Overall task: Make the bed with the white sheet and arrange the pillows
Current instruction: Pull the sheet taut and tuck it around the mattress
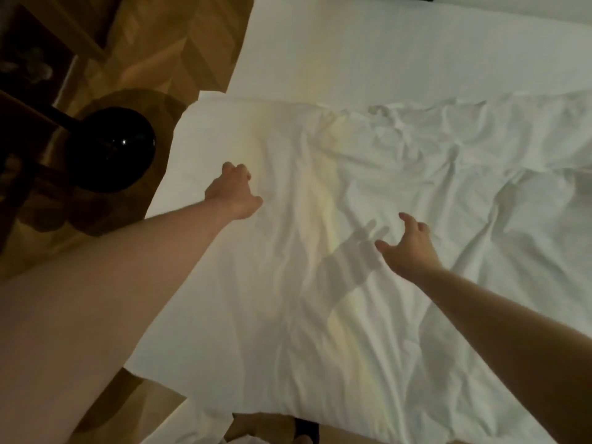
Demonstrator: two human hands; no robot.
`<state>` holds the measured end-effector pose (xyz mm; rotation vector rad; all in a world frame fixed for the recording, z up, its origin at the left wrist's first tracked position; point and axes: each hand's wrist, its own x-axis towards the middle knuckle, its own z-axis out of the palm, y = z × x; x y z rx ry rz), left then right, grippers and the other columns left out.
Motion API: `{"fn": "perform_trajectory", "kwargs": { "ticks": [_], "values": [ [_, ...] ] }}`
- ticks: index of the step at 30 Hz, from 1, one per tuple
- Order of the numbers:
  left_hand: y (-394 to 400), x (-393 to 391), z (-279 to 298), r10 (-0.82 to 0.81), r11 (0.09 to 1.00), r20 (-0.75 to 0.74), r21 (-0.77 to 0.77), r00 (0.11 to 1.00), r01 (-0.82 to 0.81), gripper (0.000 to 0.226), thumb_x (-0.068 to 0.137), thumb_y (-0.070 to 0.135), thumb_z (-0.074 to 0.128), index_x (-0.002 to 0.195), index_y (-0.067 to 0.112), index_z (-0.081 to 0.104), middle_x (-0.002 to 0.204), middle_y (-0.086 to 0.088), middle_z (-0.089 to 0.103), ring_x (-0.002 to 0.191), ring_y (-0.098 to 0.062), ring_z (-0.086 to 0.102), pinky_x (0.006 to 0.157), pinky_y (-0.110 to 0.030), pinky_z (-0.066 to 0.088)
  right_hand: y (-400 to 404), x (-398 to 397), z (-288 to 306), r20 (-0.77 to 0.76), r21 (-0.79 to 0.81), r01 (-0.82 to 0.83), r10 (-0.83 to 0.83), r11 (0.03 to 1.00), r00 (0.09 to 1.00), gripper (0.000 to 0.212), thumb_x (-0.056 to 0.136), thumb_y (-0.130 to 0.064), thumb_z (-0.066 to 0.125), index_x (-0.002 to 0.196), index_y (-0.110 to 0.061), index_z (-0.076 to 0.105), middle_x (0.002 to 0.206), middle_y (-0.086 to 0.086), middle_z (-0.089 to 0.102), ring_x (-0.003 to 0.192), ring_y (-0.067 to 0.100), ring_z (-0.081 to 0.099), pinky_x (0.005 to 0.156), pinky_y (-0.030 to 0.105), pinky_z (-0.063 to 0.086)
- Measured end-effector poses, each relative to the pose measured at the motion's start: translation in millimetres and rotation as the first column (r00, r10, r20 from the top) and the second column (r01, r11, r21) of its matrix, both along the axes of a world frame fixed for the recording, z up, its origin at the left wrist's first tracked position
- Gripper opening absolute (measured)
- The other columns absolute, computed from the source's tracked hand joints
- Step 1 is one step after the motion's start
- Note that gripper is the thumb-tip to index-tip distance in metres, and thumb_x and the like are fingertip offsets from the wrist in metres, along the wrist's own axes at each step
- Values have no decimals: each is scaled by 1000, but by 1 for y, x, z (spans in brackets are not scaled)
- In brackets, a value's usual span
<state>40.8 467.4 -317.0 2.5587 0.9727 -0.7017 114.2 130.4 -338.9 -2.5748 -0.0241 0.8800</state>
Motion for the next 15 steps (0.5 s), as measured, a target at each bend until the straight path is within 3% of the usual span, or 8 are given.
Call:
{"fn": "perform_trajectory", "kwargs": {
  "ticks": [5, 7, 10, 12, 15],
  "values": [
    [2, 66, -33, -159, 986, 12, 56, 987, 158, 107, 77, 55, 79, 156, 18, 18, 159, -5, 17, 125, -35, 55, 94, -42, 48, 16, 71, -24, 244, 42, -16, 5, 999, 970, 91, 89, -27, 76, 162, -16, 22, 168, 8, 14, 124, 37, 62, 109, 47, 47],
    [6, 79, -53, -142, 989, 26, 45, 989, 141, 106, 77, 60, 76, 155, 19, 17, 157, -7, 24, 128, -38, 52, 98, -45, 46, 9, 93, -33, 303, -12, -18, 21, 1000, 953, 95, 91, -26, 76, 164, -19, 15, 171, 5, 5, 134, 37, 54, 109, 49, 45],
    [8, 84, -85, -72, 997, 30, 39, 997, 70, 94, 75, 61, 77, 146, 17, 34, 141, -12, 46, 126, -39, 53, 98, -44, 45, -3, 124, -47, 312, -87, -48, 73, 995, 947, 104, 92, -30, 75, 165, -21, 1, 173, 3, -4, 143, 36, 44, 112, 50, 41],
    [6, 83, -101, -49, 997, 1, 51, 999, 49, 88, 72, 58, 81, 139, 17, 42, 134, -13, 56, 124, -37, 57, 96, -41, 47, -5, 143, -58, 285, -94, -47, 72, 994, 956, 111, 91, -35, 75, 165, -21, -7, 173, 7, 5, 149, 34, 35, 116, 49, 37],
    [2, 79, -124, -42, 998, -37, 36, 998, 43, 72, 75, 52, 80, 131, 20, 48, 124, -11, 62, 117, -35, 61, 87, -37, 48, -1, 151, -81, 153, -108, -52, 69, 993, 986, 116, 88, -44, 74, 164, -21, -11, 158, 17, 43, 142, 38, 44, 111, 45, 41]
  ]
}}
